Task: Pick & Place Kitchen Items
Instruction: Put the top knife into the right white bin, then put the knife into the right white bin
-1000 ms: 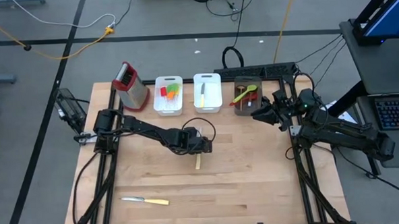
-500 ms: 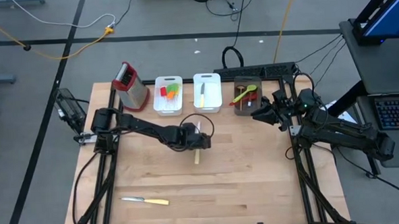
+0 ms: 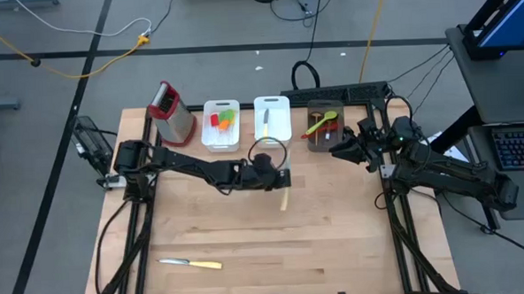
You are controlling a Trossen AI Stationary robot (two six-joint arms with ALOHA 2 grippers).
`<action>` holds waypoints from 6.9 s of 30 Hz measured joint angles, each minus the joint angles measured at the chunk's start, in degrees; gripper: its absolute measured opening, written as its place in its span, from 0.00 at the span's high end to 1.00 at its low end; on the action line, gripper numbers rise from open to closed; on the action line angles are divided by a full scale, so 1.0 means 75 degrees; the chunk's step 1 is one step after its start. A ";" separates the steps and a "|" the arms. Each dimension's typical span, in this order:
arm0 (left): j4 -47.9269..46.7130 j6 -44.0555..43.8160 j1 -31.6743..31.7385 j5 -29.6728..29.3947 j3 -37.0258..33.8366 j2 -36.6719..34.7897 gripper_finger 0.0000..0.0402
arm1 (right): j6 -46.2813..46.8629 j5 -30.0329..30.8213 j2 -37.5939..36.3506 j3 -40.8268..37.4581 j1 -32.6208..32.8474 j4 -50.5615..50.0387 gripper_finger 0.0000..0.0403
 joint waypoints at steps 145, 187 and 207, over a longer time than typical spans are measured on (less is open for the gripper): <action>-1.0498 -0.2560 -0.2988 0.0917 0.3981 -0.0523 0.80 | 0.0055 0.0370 0.0000 0.0000 -0.0011 -0.0059 0.77; -0.8812 -0.8041 -0.5599 0.0761 0.3976 0.0777 0.80 | 0.0053 0.0368 -0.0003 0.0000 -0.0011 -0.0061 0.77; -1.0460 -0.7687 -0.5818 0.1227 0.3981 0.0795 0.80 | 0.0055 0.0368 0.0000 0.0000 -0.0012 -0.0061 0.77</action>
